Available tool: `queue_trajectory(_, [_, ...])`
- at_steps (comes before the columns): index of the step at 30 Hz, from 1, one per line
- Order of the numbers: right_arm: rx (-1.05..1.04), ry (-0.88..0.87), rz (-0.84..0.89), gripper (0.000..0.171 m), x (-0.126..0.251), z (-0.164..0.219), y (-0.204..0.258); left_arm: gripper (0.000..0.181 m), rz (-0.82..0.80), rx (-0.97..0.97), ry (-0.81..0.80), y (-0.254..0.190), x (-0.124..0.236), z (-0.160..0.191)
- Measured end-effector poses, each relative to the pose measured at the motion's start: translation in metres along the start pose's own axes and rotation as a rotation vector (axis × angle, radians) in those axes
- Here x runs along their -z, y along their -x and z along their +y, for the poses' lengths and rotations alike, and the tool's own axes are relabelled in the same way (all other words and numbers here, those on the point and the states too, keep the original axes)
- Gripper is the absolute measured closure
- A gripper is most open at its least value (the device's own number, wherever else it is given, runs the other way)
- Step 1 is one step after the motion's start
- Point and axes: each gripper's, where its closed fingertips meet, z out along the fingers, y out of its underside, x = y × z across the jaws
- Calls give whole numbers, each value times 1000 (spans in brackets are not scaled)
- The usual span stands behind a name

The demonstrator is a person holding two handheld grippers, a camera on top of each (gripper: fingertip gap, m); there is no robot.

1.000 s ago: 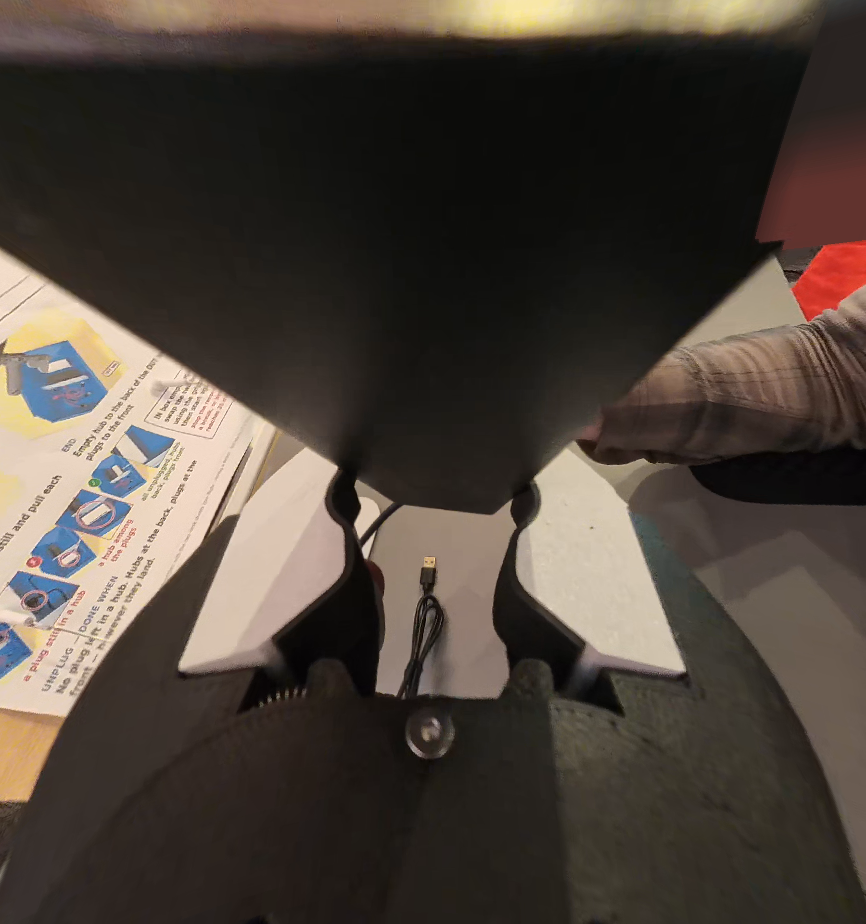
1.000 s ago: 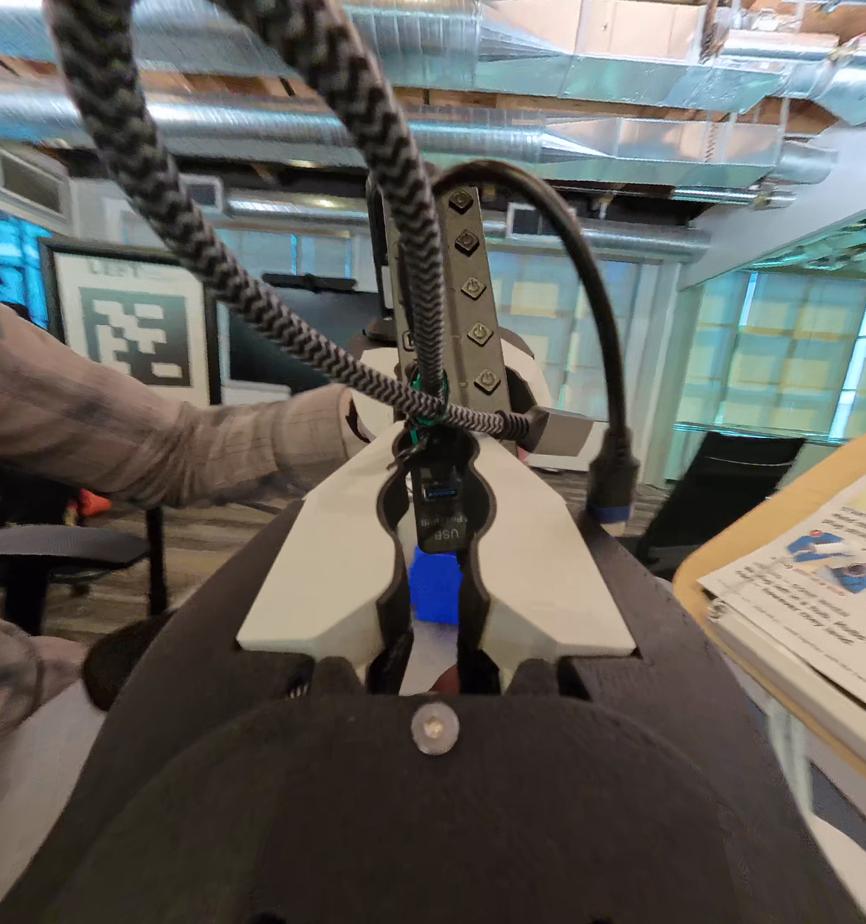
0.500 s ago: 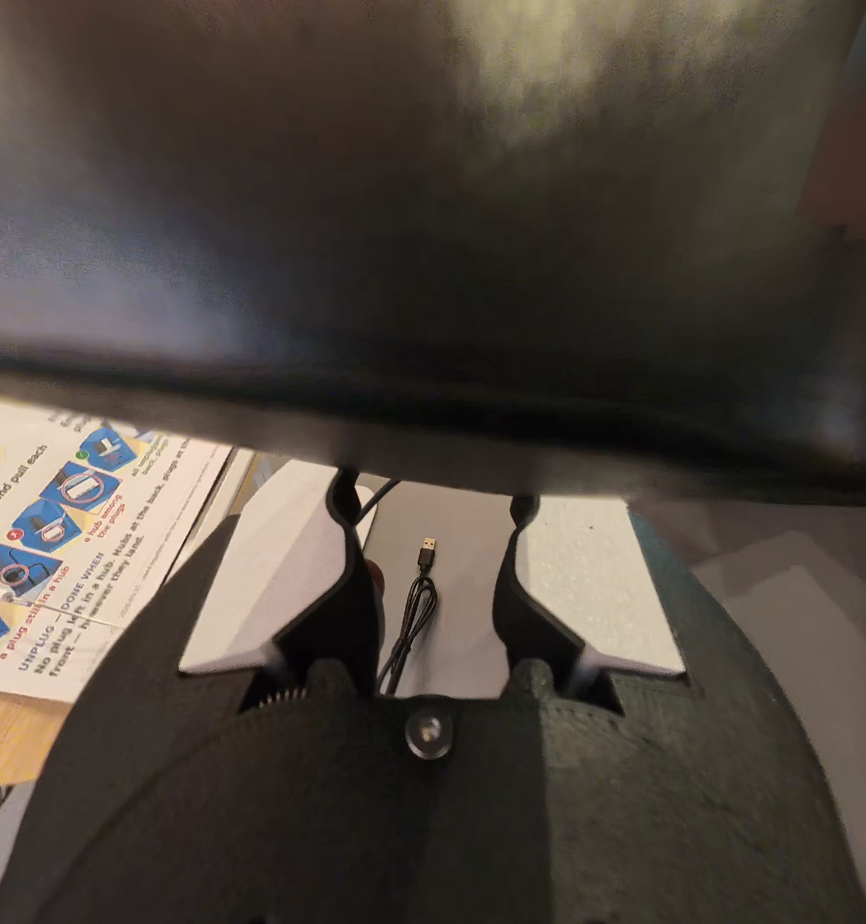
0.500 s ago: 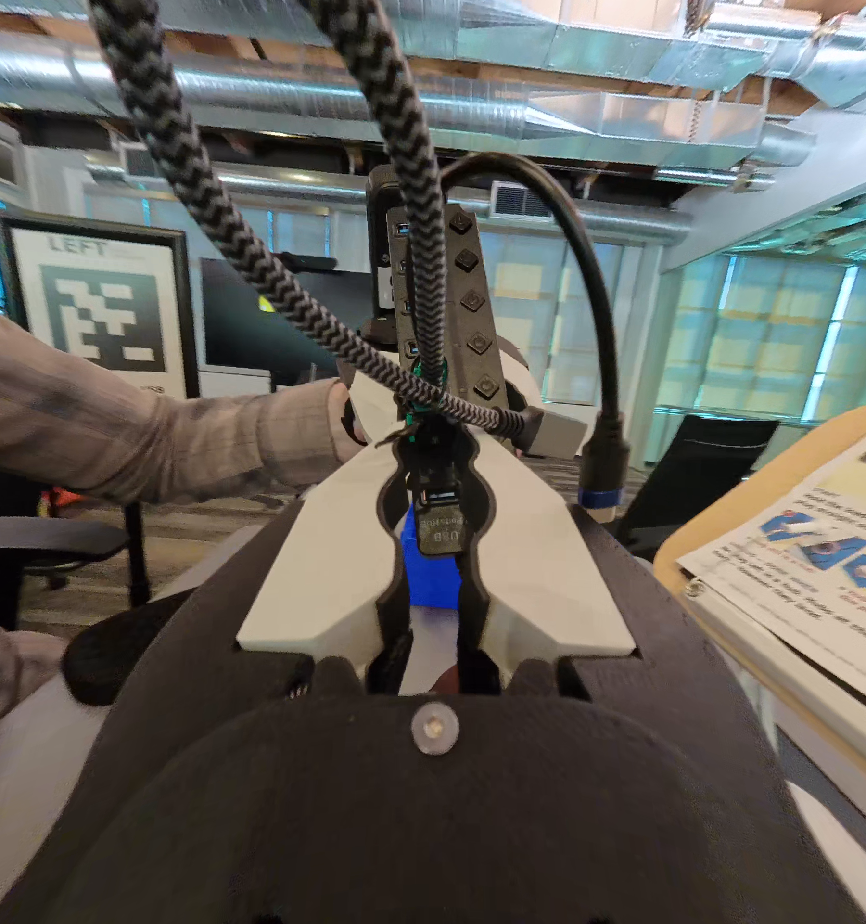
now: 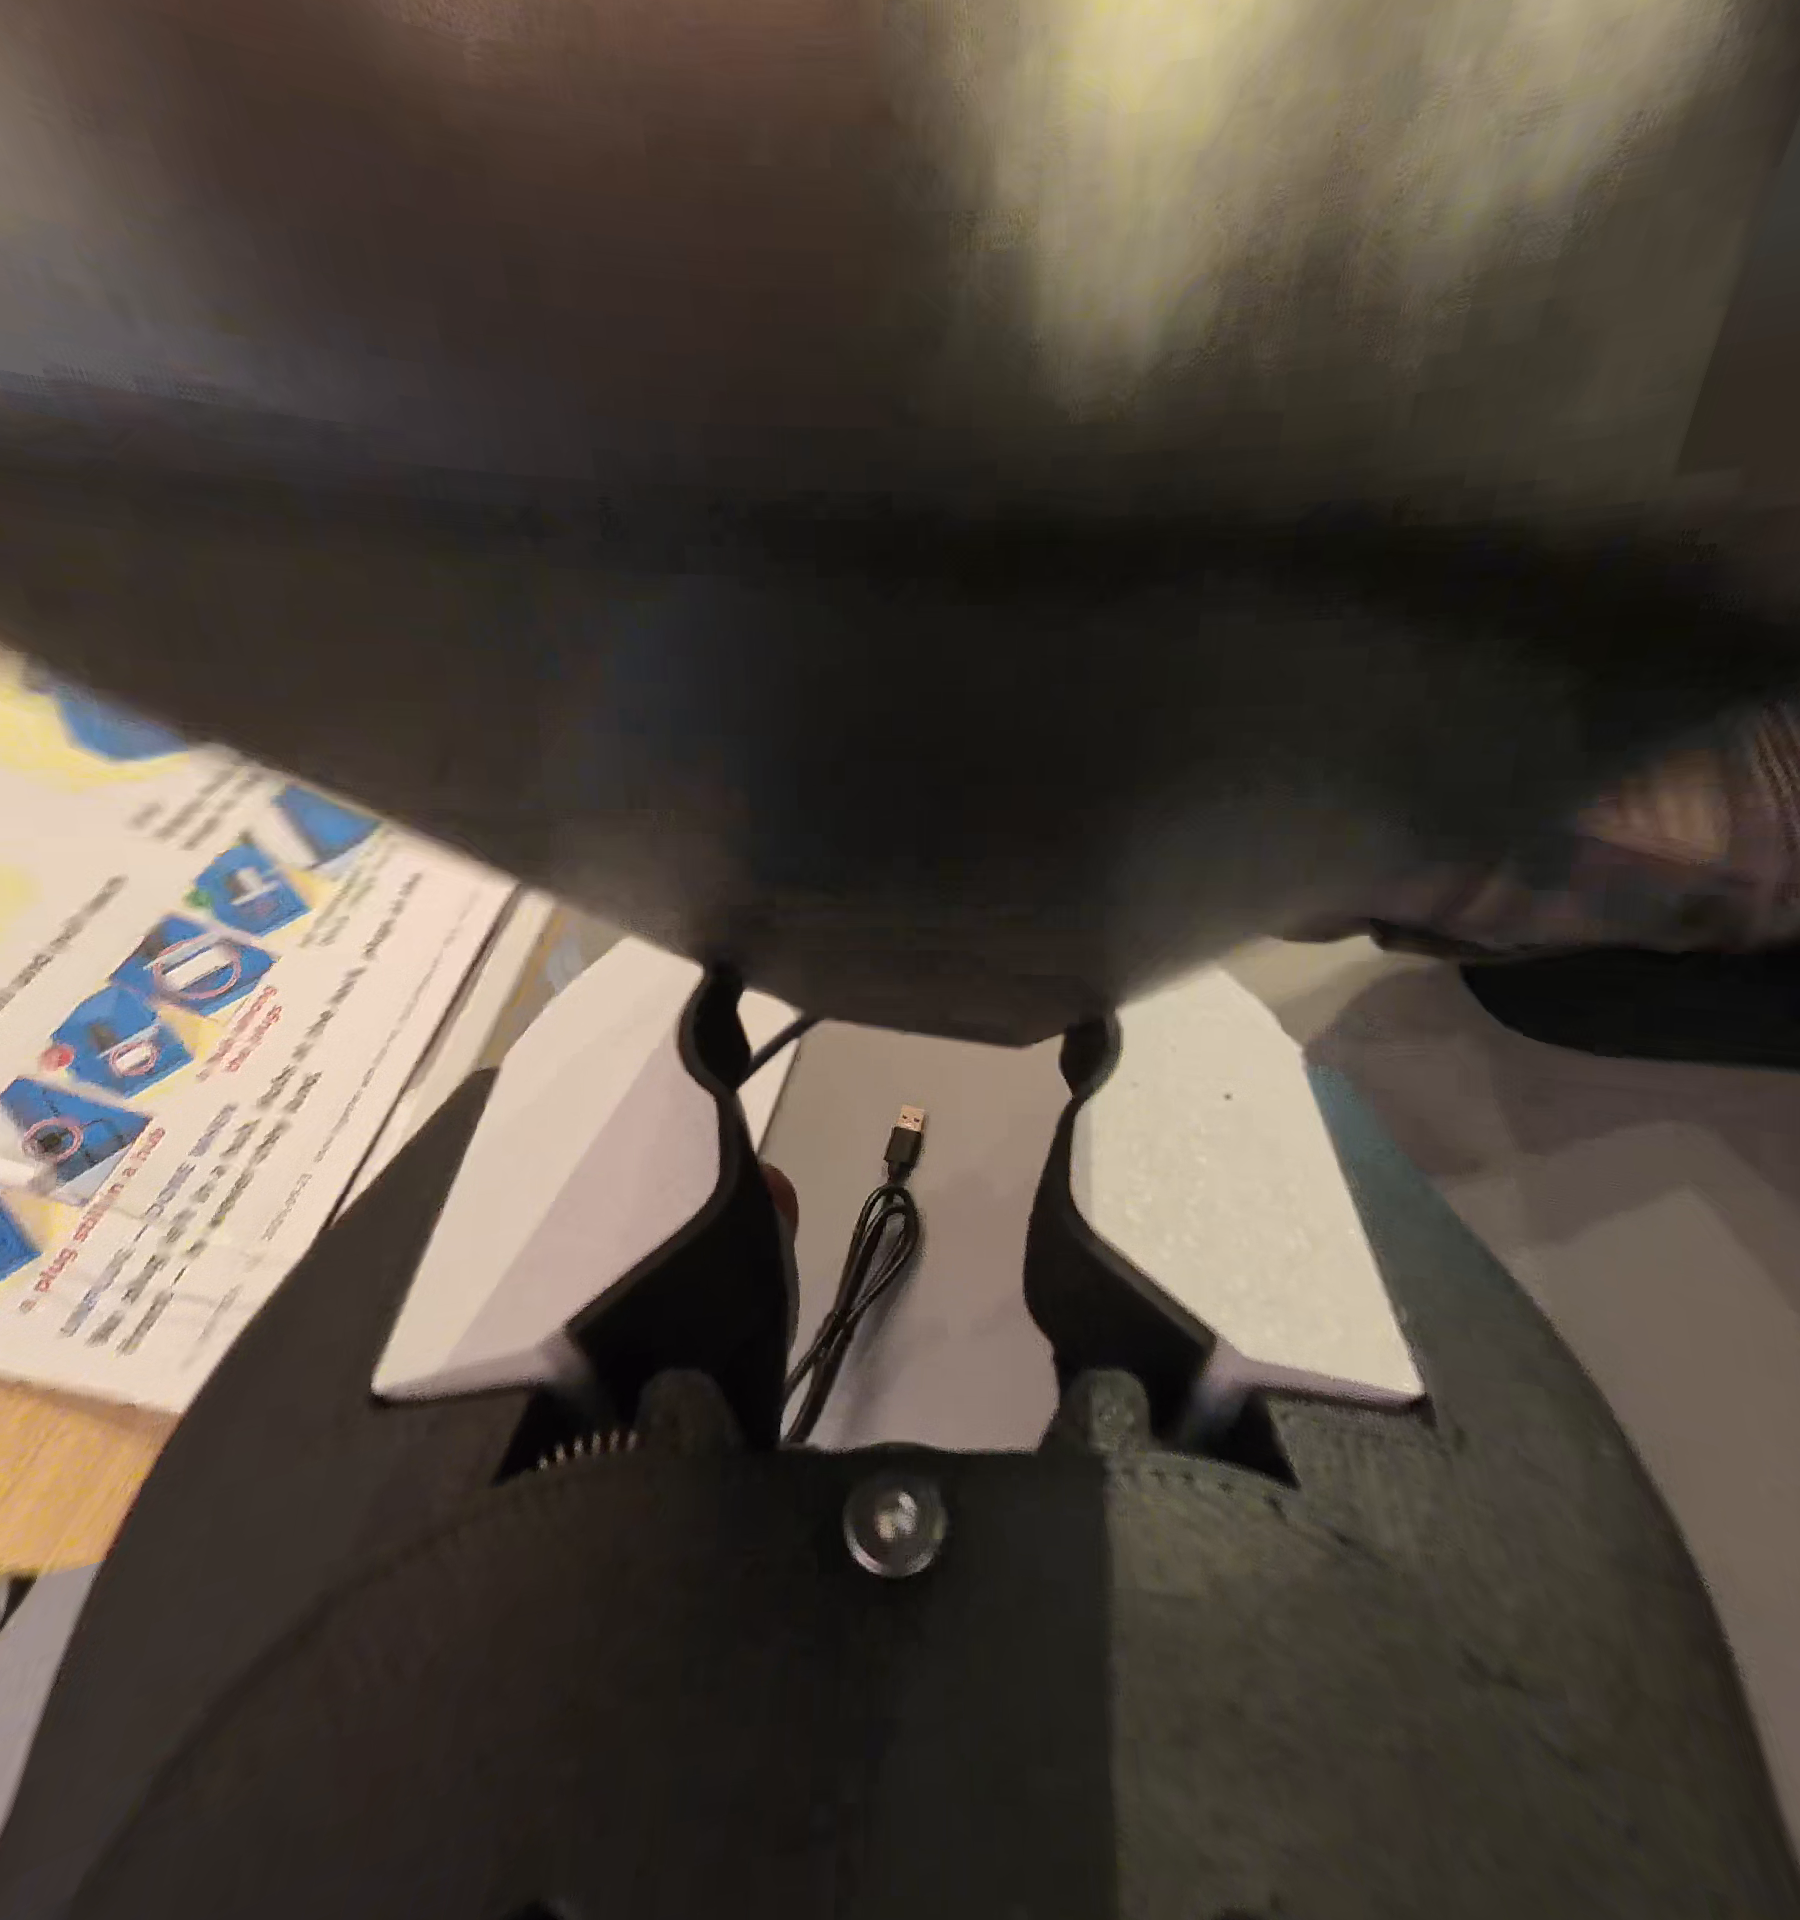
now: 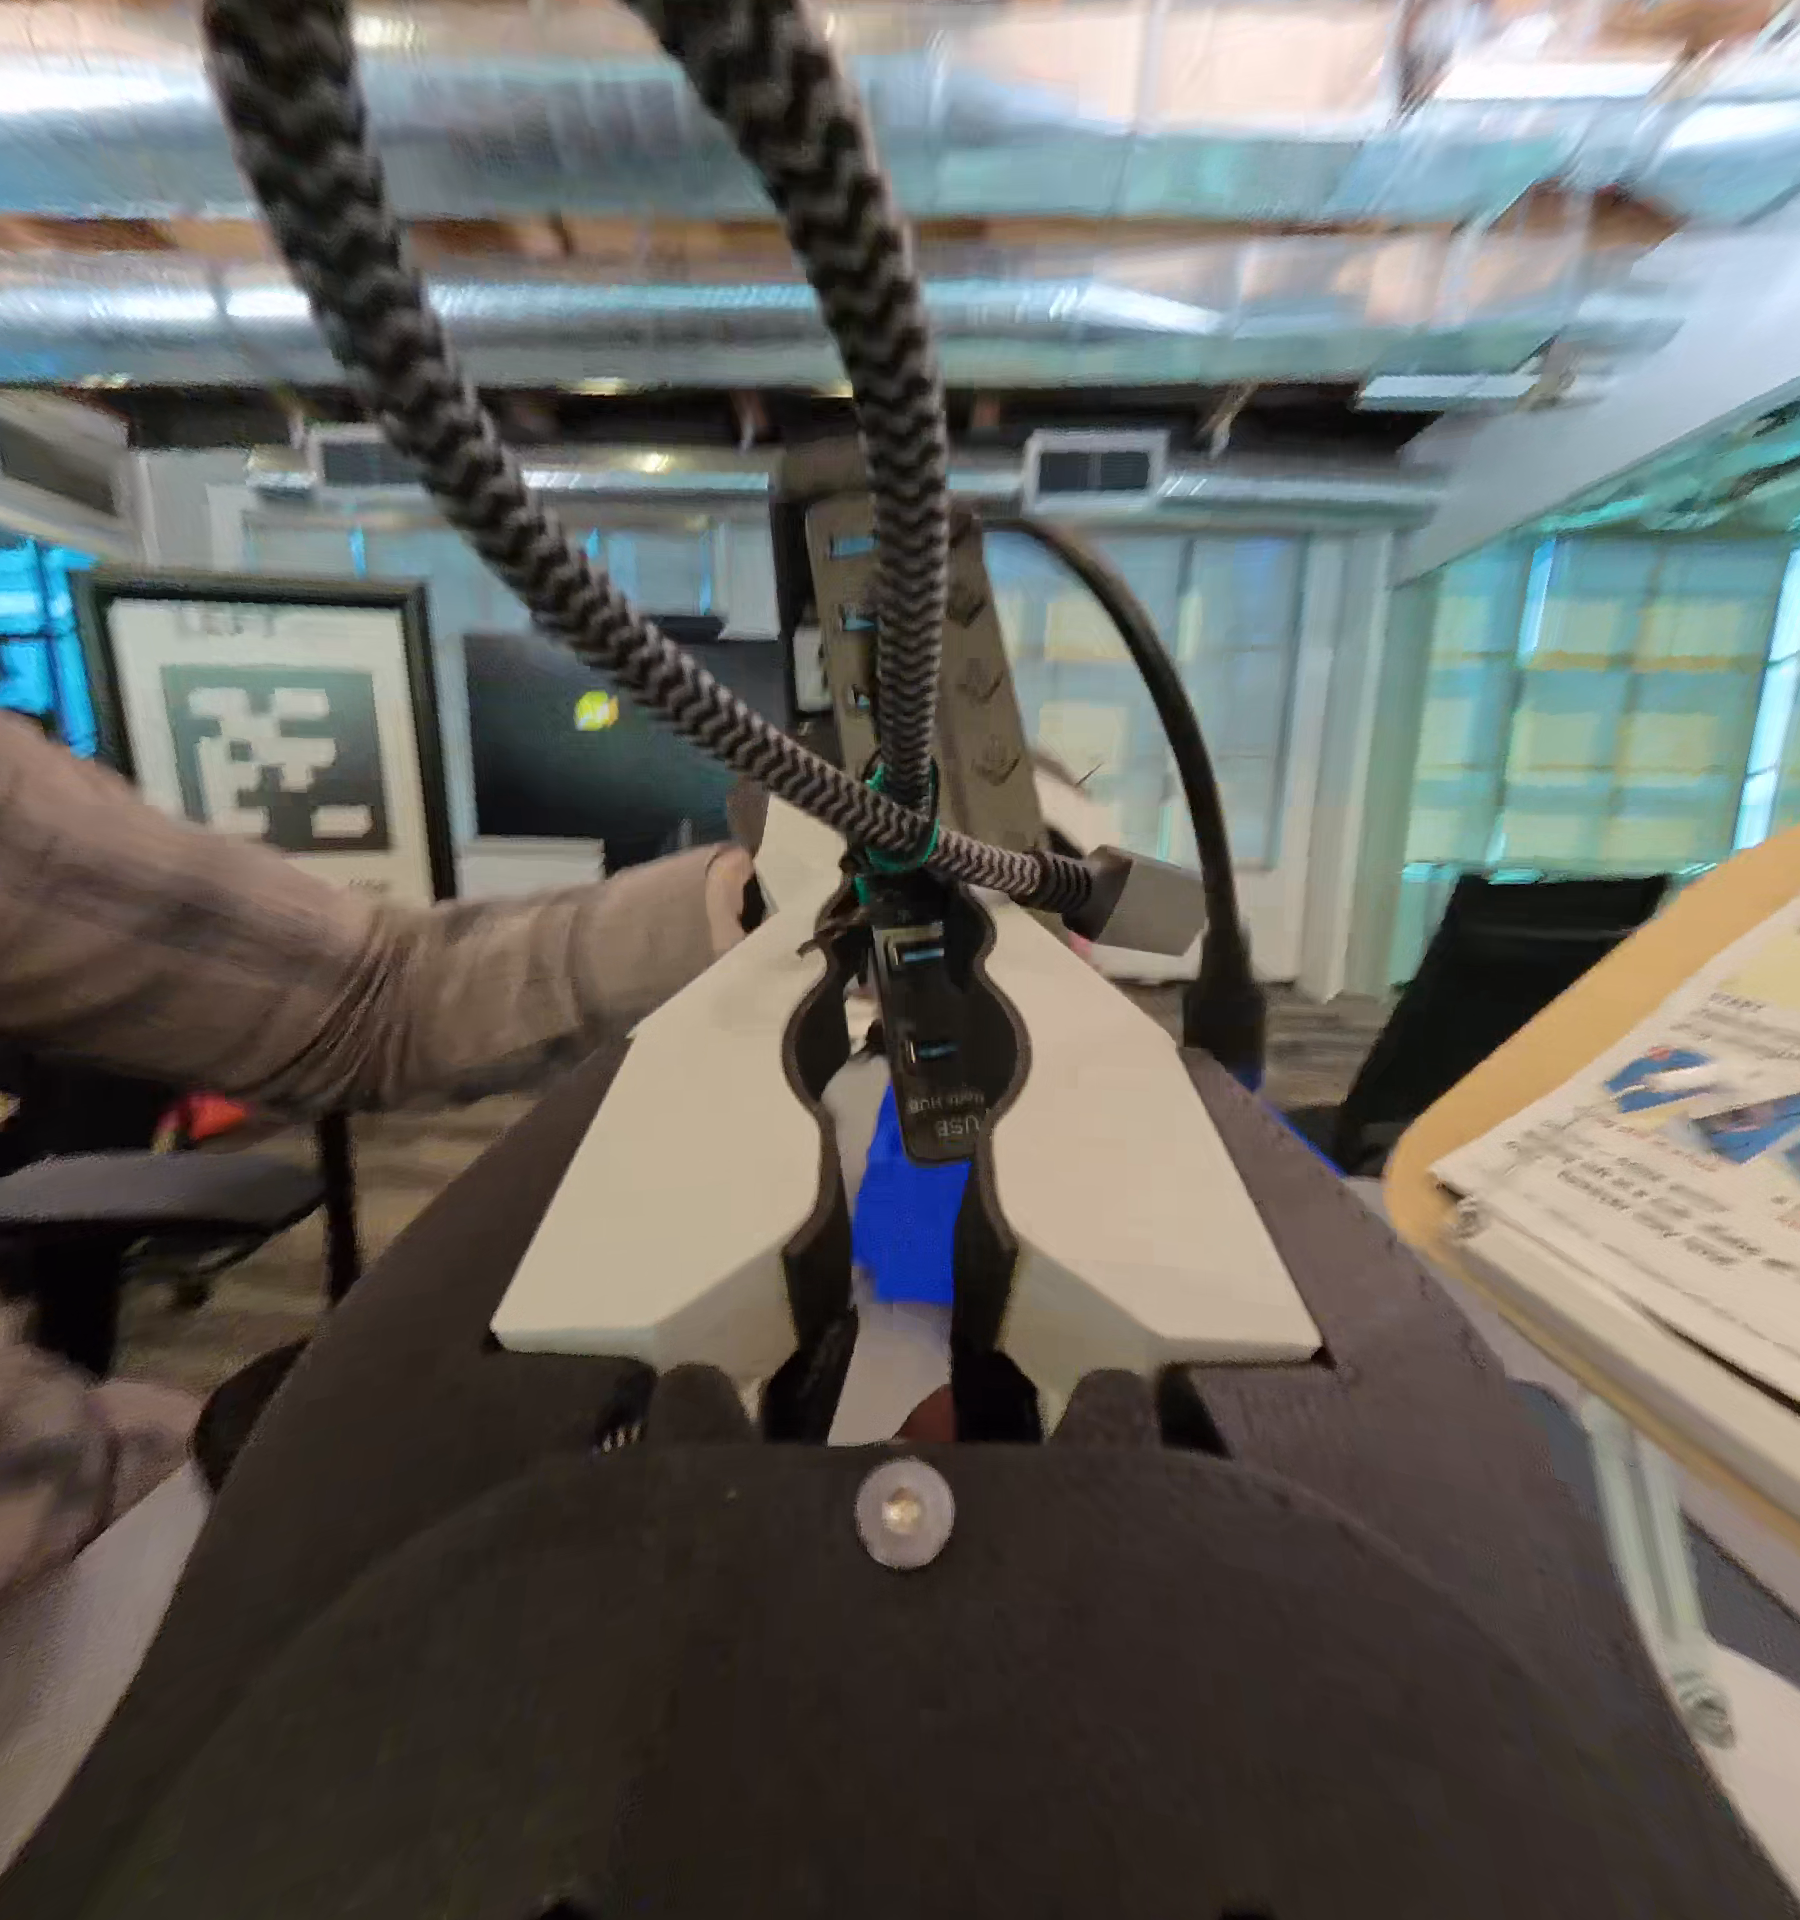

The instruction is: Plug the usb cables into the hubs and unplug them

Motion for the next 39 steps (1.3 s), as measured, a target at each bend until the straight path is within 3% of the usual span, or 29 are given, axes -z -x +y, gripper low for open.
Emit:
queue_trajectory(5, [72,19,63,158,15,-14,-8,121,-67,42,-50,15,16,0])
queue_trajectory(26, [74,143,126,158,34,8,-27,121,-138,116,-318,32,20,49])
queue_trajectory(32, [90,188,139,158,34,11,-28,120,-148,105,-331,37,29,47])
queue_trajectory(39, [139,207,197,158,44,-11,-27,121,-192,80,-355,39,47,35])
